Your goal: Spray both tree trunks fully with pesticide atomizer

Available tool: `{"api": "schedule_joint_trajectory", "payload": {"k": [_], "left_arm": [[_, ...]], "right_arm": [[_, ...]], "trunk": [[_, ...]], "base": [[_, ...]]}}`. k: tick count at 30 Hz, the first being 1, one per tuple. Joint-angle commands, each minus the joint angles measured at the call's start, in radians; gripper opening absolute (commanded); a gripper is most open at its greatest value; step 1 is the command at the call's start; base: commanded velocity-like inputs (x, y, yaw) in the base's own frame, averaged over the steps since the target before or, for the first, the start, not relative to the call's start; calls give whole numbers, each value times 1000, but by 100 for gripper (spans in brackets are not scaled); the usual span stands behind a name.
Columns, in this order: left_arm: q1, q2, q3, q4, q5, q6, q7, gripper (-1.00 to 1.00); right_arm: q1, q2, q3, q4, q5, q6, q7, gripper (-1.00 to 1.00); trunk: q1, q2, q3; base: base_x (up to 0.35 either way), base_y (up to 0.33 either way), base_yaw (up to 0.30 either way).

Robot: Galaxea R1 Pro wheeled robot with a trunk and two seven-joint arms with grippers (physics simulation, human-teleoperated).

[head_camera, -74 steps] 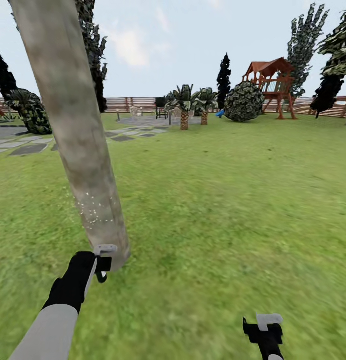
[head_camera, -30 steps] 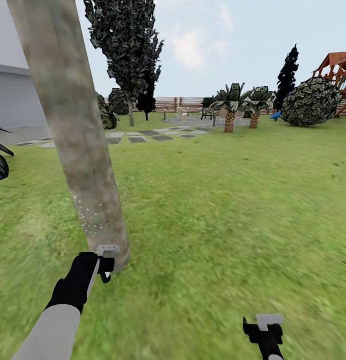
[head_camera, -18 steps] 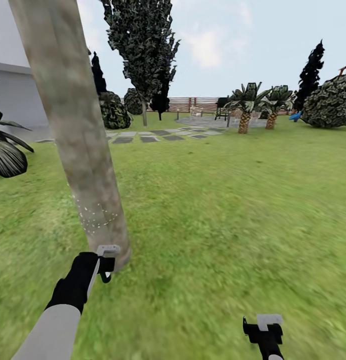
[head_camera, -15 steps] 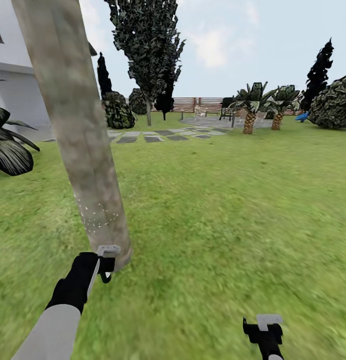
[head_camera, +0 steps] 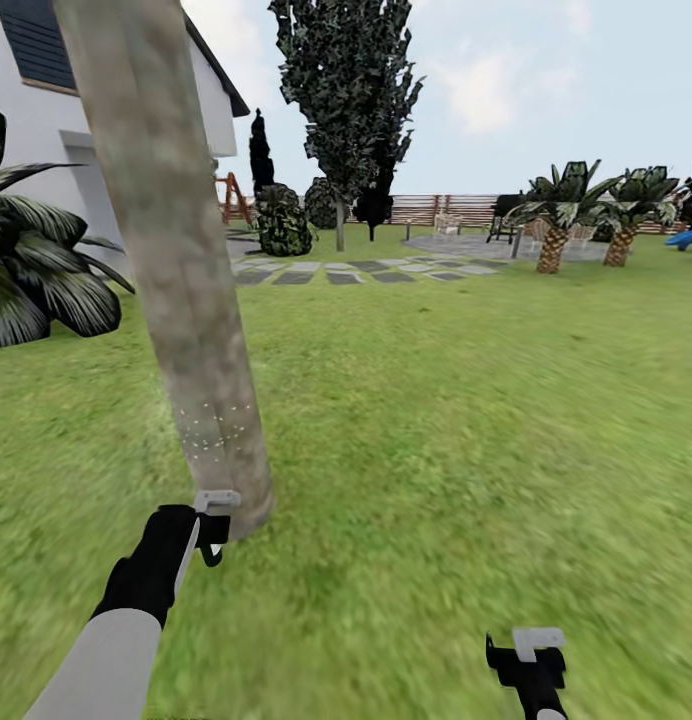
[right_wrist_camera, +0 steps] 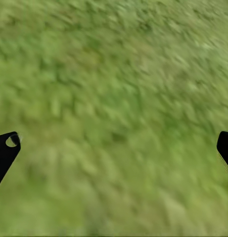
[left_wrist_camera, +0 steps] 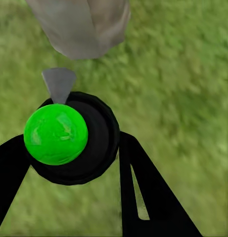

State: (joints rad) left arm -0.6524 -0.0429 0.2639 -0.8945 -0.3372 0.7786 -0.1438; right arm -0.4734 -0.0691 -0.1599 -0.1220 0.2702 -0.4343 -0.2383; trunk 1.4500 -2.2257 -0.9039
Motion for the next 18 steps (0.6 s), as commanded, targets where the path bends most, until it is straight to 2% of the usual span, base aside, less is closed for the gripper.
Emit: {"api": "schedule_joint_trajectory", "payload": {"k": [1, 4, 14, 18], "left_arm": [[-1, -1, 5, -1, -11, 3, -10, -100], [-1, -1, 5, -1, -11, 4, -10, -100], [-1, 0, 5, -1, -10, 4, -10, -100], [-1, 0, 5, -2, -10, 4, -10, -100]], "right_arm": [[0, 0, -7, 1, 11, -3, -3, 100], [0, 0, -7, 1, 11, -3, -3, 100], [-1, 0, -7, 1, 11, -3, -3, 100], [0, 0, -7, 1, 11, -3, -3, 100]], "trunk": [[0, 0, -1], [0, 0, -1], [0, 0, -1], [0, 0, -1]], "base": [[96, -311, 259], [96, -311, 105], [93, -311, 9], [89, -310, 172]]}}
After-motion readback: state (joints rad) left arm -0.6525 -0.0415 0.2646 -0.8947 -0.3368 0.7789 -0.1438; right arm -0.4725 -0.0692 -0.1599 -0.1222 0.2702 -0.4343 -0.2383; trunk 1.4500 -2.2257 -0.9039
